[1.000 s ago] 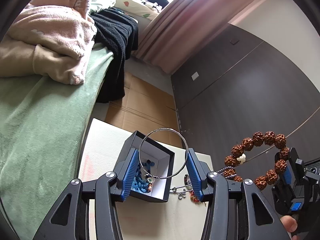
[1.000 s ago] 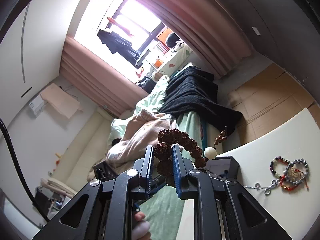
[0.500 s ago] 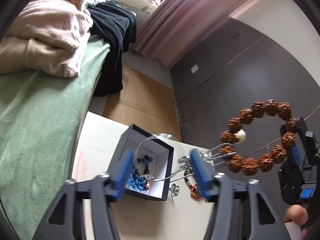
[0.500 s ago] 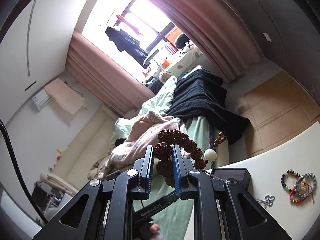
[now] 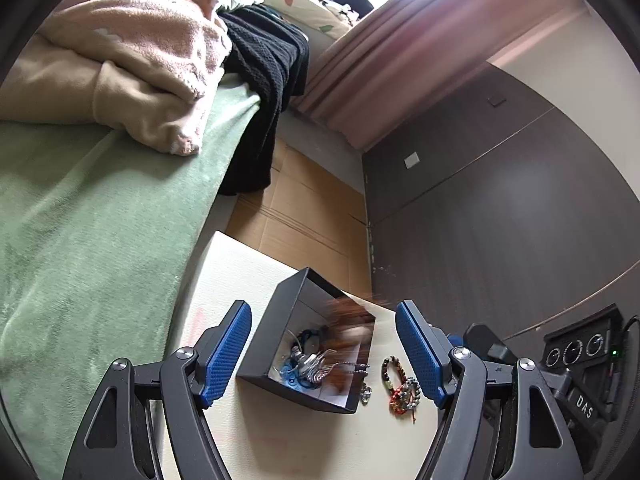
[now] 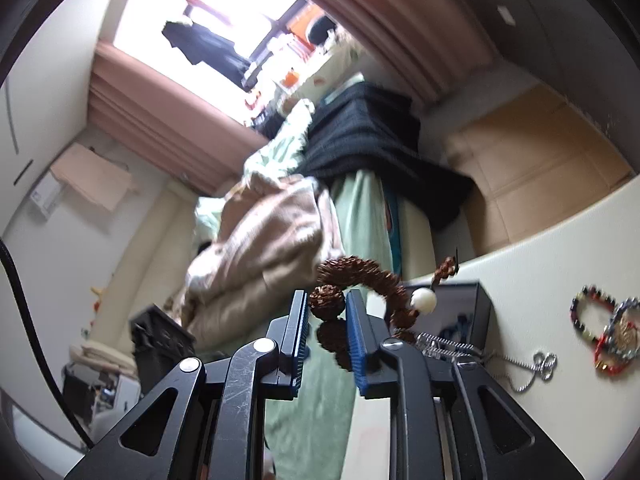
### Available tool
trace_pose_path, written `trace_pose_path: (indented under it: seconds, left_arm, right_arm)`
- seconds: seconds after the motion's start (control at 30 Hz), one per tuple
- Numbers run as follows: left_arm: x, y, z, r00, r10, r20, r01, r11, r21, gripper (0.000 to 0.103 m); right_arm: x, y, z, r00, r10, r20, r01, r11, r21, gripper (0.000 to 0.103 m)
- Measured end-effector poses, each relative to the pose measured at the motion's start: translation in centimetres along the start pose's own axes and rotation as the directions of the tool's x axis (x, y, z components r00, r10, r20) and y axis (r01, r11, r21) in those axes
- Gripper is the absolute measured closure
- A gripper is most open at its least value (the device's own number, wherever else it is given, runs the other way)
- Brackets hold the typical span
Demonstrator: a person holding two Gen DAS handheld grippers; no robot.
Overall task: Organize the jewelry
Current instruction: 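Carry the rudraksha bracelet over the black box and open the right gripper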
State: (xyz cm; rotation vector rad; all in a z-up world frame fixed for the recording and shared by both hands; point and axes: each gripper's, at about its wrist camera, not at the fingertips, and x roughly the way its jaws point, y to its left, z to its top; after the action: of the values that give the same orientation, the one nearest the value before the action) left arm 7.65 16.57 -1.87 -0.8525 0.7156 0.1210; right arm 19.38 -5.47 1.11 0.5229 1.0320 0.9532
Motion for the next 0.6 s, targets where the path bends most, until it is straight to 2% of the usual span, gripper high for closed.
trace_pose_path:
  seconds: [0.07,0.1,0.13,0.17,0.37,0.6]
  left_arm:
    - [0.2,-0.2,-0.1,1.0,0.002,-0.007,-0.002,1.0,0.013,0.028]
    - [0.3,-0.5,-0.2,1.0,0.005,-0.014,-0.005,1.0,0.023,0.028]
    - [0.4,-0.6,-0.3,1.0,0.007,-0.018,-0.006,1.0,0.031,0.028]
    - [0.6,-0.8,-0.5,1.0,0.007,-0.022,-0.006,0.999,0.039,0.028]
    - [1.9,-2.9,-2.0,0.998,0.014,-0.055,-0.007,0.993,0.116,0.028]
    - [4.4,-5.7,-4.5,0.995,0.057,-0.079,-0.036,0.971,0.236,0.028]
  right_arm:
    - [0.0,-0.5,-0.2,1.0,-0.011,-0.022,0.011,1.0,0.009,0.058]
    - [-0.5,-0.7,-0.3,1.0,-0.027,-0.002,0.027,1.0,0.006,0.052]
    - [-1.2,-1.0,-0.4,0.999,-0.049,0.023,0.049,0.999,0.005,0.043]
    - [-1.9,-1.3,-0.5,0.997,-0.073,0.041,0.073,0.997,0.009,0.039]
    - [-4.5,-3.9,-0.3,0.983,-0.177,0.052,0.174,0.983,0.058,0.039]
    - [-5.5,-7.4,-1.6,0.968,-0.25,-0.013,0.25,0.961,0.117,0.039]
